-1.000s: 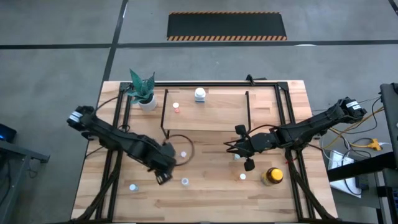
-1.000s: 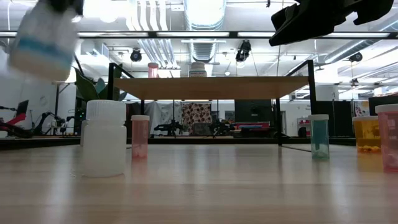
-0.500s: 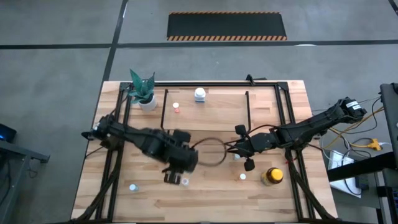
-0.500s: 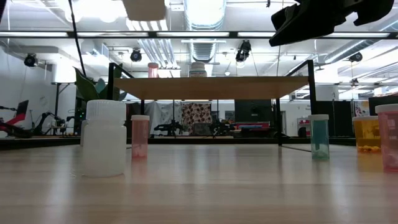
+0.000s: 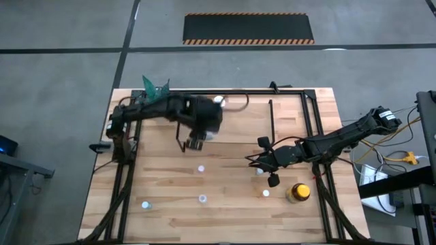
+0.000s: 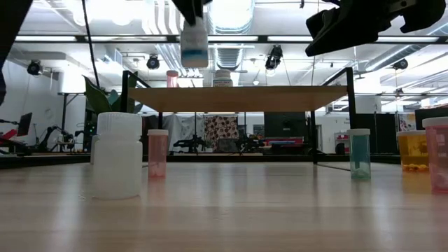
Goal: Pick and place medicine bottles onto shelf by color
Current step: Put the white medicine bottle on the shelf
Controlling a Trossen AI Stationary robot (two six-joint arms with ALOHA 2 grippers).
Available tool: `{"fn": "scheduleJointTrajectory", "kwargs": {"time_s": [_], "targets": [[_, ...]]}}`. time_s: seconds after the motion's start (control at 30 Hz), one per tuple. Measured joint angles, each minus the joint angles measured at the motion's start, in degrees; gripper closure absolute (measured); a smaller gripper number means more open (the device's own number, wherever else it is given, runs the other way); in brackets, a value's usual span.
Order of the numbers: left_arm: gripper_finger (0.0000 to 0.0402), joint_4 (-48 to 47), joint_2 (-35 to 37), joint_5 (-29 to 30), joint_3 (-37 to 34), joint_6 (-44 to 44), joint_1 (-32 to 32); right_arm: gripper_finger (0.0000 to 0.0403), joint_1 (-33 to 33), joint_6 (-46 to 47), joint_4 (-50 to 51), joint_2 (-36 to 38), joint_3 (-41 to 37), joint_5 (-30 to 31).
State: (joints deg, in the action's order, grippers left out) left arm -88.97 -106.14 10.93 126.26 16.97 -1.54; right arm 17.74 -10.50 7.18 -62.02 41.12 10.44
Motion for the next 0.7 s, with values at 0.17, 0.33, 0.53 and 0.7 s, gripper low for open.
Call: {"fn": "scheduleJointTrajectory", "kwargs": {"time_s": [0.17,0.33,0.53,0.7], "targets": [[0.0242,1.39,-0.19,-1.81,-0.07,2.12,-5.28,0.0394,0.0,0.0,0.02,0.0,-0.02,0.0],[0.0242,2.76,-0.66,-3.17,-0.93,4.47,-7.13,0.0394,0.0,0.0,0.06,0.0,-0.02,0.0],[0.0242,4.35,-0.73,-1.88,-5.28,10.17,-7.19,0.0394,0.0,0.0,0.27,0.0,-0.02,0.0],[0.0242,7.52,-0.65,-1.15,-7.3,12.17,-7.19,0.0394,0.0,0.0,0.28,0.0,-0.02,0.01]]}}
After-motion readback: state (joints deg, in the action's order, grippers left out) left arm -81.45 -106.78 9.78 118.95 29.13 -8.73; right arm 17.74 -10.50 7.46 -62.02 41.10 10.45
